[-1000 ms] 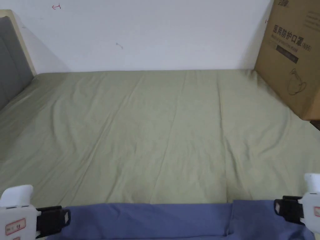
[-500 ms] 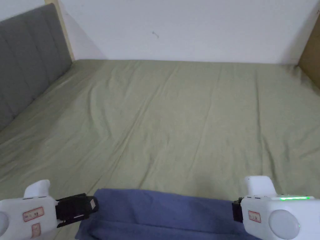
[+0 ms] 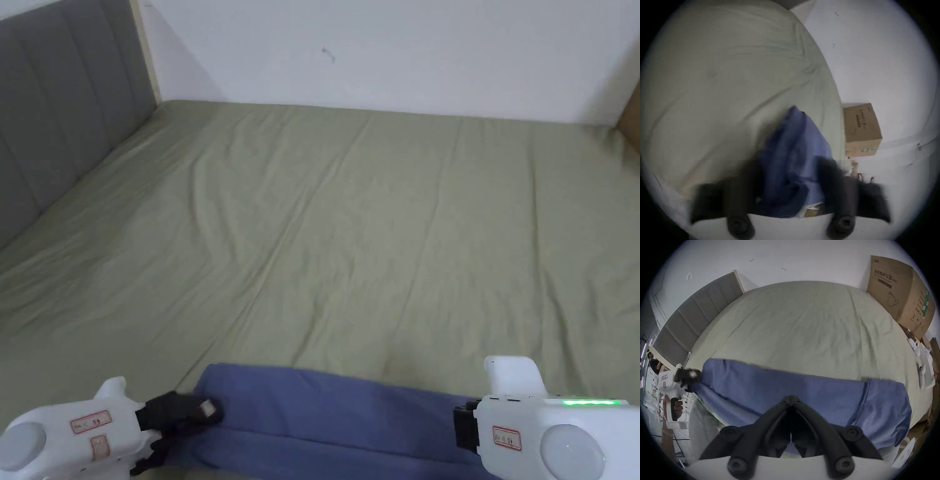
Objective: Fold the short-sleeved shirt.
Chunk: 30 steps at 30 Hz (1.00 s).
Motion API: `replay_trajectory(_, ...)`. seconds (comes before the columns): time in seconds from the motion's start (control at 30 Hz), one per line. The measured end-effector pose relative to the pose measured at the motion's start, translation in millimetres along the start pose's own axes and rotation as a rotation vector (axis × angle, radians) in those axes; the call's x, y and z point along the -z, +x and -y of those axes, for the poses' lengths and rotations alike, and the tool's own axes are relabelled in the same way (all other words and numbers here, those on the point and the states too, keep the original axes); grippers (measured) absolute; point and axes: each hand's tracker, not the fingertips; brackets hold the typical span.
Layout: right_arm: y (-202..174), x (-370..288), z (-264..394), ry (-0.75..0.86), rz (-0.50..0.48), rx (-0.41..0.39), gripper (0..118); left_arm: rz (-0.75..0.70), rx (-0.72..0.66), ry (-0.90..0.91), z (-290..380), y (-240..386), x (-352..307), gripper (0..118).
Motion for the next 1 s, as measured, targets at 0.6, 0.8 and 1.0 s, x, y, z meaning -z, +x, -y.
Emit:
replay_trajectory(0.6,65.0,-32.7,8.4,0.062,0.014,0.160,0,0.005,0.450,0.026,2.3,159.1,-26.3,5)
replay_trajectory(0.8,103.6,-44.9,18.0,0.093,-0.003,0.281,0,0.112,0.786,-0.069,67.0,267.3,14.7,5)
replay_trajectory(1.0,134.2,-48.9,33.7,0.089,0.031,0.353,0,0.111,0.932,-0.307,144.6,286.3,110.9,5)
